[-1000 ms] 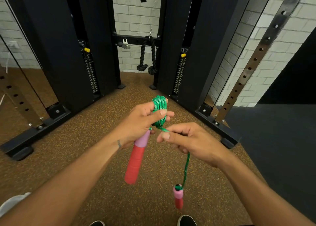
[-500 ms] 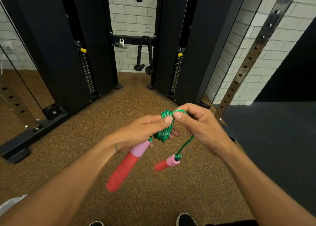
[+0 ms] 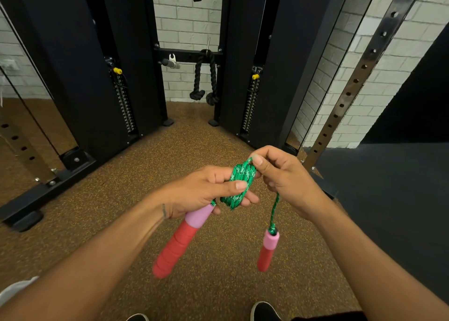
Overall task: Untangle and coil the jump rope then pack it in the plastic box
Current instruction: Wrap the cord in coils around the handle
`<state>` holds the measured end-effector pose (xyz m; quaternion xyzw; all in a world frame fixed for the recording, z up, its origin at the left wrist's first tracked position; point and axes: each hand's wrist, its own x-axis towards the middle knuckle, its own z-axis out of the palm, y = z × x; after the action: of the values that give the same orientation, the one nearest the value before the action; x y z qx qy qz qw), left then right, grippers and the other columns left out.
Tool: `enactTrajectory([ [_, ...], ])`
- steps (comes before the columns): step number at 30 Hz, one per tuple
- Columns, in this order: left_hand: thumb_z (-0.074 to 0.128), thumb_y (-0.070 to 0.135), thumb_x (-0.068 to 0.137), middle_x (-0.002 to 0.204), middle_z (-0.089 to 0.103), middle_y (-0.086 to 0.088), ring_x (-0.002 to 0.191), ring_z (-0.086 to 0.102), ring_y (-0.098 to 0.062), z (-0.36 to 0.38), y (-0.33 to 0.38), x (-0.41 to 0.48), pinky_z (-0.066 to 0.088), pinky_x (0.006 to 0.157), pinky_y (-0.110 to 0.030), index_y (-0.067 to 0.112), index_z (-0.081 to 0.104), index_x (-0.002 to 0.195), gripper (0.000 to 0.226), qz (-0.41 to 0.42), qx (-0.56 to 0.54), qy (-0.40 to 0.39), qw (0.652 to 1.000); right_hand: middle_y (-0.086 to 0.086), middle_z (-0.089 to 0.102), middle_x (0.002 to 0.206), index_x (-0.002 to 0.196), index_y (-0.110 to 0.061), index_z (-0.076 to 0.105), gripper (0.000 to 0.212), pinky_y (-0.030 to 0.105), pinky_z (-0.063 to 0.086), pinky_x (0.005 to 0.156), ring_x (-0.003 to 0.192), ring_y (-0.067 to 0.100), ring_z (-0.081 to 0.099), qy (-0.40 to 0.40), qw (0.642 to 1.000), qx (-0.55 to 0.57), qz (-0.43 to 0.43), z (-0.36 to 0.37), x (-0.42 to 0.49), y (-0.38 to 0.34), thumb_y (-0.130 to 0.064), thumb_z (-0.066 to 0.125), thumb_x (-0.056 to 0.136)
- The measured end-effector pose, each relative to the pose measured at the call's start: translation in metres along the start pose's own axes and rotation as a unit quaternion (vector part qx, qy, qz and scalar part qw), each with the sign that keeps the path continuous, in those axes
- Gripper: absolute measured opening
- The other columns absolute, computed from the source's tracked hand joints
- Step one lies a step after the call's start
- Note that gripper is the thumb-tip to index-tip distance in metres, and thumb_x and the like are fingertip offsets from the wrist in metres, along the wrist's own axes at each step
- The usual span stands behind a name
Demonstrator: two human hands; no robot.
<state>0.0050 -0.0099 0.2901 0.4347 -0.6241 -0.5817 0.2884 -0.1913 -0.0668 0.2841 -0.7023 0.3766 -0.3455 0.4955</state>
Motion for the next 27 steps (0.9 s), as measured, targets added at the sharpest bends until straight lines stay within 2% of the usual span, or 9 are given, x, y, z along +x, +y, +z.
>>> enactTrajectory([
  [5,0.054,0.034,0.091,0.117,0.074,-0.001,0.098,0.070,-0.007,0.000,-0.003,0.000,0.047,0.054,-0.017,0.026,0.058,0.131,0.040,-0.007,-0.051,-0.009,0.999,-0.010,0.060,0.067,0.093,-0.023,0.067,0.017,0.021,0.035,0.055,0.056,0.005,0.044,-0.003,0.998,0.041,0.040,0.000,0.001,0.004,-0.027,0.052,0.101],
  [10,0.061,0.027,0.092,0.112,0.075,-0.005,0.090,0.070,-0.007,-0.001,-0.002,-0.001,0.046,0.052,-0.016,0.032,0.071,0.113,0.023,0.008,-0.121,-0.030,0.992,-0.003,0.065,0.075,0.094,-0.019,0.069,0.020,0.023,0.041,0.057,0.060,0.009,0.050,-0.038,0.989,0.113,0.084,-0.002,0.001,0.005,-0.029,0.052,0.099],
  [14,0.060,0.017,0.088,0.106,0.076,-0.005,0.086,0.069,-0.005,0.002,-0.002,0.001,0.046,0.049,-0.015,0.028,0.072,0.113,0.030,0.032,-0.181,-0.011,0.983,0.008,0.062,0.085,0.096,-0.022,0.073,0.018,0.026,0.043,0.062,0.068,0.017,0.051,-0.060,0.983,0.138,0.109,0.001,0.001,0.009,-0.032,0.058,0.093],
  [17,0.061,0.021,0.087,0.108,0.075,-0.006,0.084,0.068,-0.005,0.002,-0.003,0.003,0.048,0.049,-0.016,0.023,0.070,0.119,0.034,0.059,-0.242,0.030,0.968,0.001,0.061,0.077,0.099,-0.024,0.073,0.017,0.023,0.043,0.060,0.064,0.010,0.051,-0.065,0.983,0.118,0.127,0.008,0.001,0.013,-0.029,0.056,0.098],
  [19,0.060,0.027,0.089,0.118,0.072,-0.009,0.088,0.067,-0.008,-0.001,-0.003,0.004,0.050,0.050,-0.017,0.022,0.066,0.128,0.040,0.075,-0.265,0.042,0.960,-0.004,0.059,0.070,0.098,-0.026,0.072,0.017,0.024,0.043,0.059,0.061,0.008,0.051,-0.067,0.984,0.086,0.141,0.012,0.001,0.017,-0.029,0.055,0.099],
  [21,0.057,0.031,0.092,0.127,0.069,-0.008,0.093,0.068,-0.010,-0.001,0.000,0.003,0.051,0.051,-0.016,0.020,0.062,0.132,0.042,0.087,-0.286,0.050,0.953,-0.004,0.059,0.070,0.103,-0.022,0.071,0.018,0.028,0.043,0.061,0.062,0.010,0.052,-0.085,0.985,0.046,0.140,0.017,0.000,0.019,-0.029,0.054,0.100],
  [23,0.050,0.026,0.097,0.130,0.067,-0.006,0.097,0.068,-0.008,-0.001,0.003,0.004,0.050,0.051,-0.016,0.018,0.058,0.135,0.040,0.088,-0.308,0.071,0.945,-0.001,0.059,0.074,0.101,-0.027,0.072,0.019,0.031,0.043,0.063,0.064,0.013,0.052,-0.118,0.984,0.007,0.133,0.024,-0.003,0.020,-0.030,0.053,0.101],
  [25,0.047,0.022,0.099,0.129,0.068,-0.004,0.101,0.067,-0.006,-0.005,0.005,0.005,0.049,0.050,-0.016,0.020,0.056,0.135,0.037,0.079,-0.292,0.107,0.947,-0.001,0.058,0.076,0.100,-0.034,0.073,0.021,0.030,0.045,0.064,0.066,0.013,0.053,-0.153,0.979,-0.029,0.128,0.028,-0.007,0.015,-0.034,0.052,0.101],
  [27,0.049,0.022,0.099,0.123,0.071,-0.001,0.100,0.067,-0.004,-0.013,0.004,0.005,0.048,0.050,-0.015,0.023,0.057,0.134,0.036,0.064,-0.218,0.142,0.963,-0.005,0.057,0.073,0.103,-0.033,0.073,0.021,0.026,0.045,0.063,0.064,0.010,0.052,-0.179,0.975,-0.037,0.126,0.029,-0.009,0.011,-0.037,0.053,0.100],
])
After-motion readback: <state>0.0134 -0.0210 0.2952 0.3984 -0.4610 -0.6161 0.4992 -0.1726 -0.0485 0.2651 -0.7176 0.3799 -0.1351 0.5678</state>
